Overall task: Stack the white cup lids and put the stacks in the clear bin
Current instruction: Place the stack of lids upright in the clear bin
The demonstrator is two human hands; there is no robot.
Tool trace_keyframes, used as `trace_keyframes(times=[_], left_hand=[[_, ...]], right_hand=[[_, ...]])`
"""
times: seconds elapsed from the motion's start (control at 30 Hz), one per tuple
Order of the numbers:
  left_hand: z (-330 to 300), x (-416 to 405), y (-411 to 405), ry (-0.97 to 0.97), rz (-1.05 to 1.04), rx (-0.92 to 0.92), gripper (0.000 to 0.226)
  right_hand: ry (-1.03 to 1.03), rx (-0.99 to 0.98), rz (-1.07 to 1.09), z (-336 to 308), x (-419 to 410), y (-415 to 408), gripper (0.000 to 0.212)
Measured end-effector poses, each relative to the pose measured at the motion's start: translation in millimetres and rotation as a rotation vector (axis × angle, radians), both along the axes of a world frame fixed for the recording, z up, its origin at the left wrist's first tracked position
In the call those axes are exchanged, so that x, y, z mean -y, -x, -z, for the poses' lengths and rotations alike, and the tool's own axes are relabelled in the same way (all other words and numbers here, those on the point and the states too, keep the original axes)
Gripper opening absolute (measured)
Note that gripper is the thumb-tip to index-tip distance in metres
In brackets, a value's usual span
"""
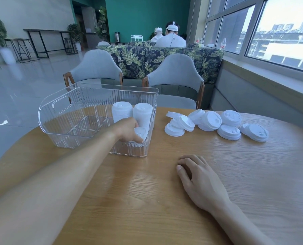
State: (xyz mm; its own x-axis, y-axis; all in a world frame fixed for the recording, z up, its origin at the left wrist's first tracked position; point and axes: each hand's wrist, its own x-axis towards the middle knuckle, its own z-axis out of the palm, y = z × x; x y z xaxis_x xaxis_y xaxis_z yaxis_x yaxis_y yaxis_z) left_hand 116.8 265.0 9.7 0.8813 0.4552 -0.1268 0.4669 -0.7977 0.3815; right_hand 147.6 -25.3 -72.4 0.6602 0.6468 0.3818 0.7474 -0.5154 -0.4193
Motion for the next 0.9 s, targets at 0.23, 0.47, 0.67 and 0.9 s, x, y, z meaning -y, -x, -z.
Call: trace_keyframes(times=[0.23,0.47,0.67,0.9], left_hand=[[0,4,14,0.016,-0.055,0.1,0.077],[3,26,42,-0.106,-0.134,0.527,0.024],[27,78,74,-0.091,-0.1,0.877,0.013],[59,137,81,0.021,-0.071,0.69,0.047]], right_hand=[[-0.018,-0.02,0.008,1,2,0,0.027],[-0.041,-0.013,0.026,1,8,4,0.022],[-0.044,-0.038,0.01,1,20,10,0.014],[-0.076,-0.013,0.018,5,51,10,0.013]])
